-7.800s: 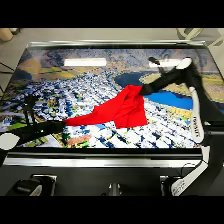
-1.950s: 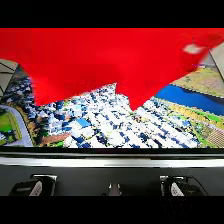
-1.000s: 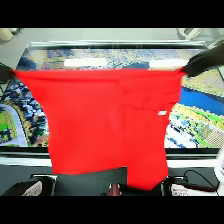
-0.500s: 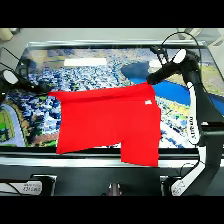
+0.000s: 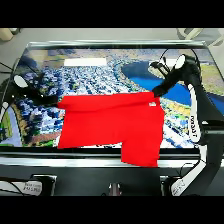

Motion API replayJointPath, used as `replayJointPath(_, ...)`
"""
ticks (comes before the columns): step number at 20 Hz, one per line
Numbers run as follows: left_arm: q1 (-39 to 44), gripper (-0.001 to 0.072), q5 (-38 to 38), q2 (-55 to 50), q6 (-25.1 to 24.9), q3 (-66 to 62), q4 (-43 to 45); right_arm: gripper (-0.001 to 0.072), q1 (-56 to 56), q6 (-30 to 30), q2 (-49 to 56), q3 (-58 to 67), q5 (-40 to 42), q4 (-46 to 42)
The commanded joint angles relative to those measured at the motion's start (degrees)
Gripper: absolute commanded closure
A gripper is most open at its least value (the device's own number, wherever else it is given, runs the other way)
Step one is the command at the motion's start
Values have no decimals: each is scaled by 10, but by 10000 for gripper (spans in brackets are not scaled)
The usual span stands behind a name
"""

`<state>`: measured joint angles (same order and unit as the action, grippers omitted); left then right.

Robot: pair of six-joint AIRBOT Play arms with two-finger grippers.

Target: Fold the shirts.

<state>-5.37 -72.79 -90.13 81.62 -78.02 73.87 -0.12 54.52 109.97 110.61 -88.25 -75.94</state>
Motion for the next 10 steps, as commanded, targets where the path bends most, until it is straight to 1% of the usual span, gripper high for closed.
replayJointPath(1,20,682,-48,0,-10,47,-5,690,-3,12,-1,-31,-76,-7)
replayJointPath(2,25,682,-39,0,-9,56,-7,690,-3,12,-1,-31,-89,-8)
replayJointPath(4,30,682,-24,0,-9,61,-16,690,-3,17,-1,-34,-89,-17)
replayJointPath(6,30,682,-27,-3,-9,61,-18,690,-3,33,-1,-50,-79,-27)
replayJointPath(10,21,682,-39,-4,-7,63,-16,690,-3,43,-1,-105,-57,-27)
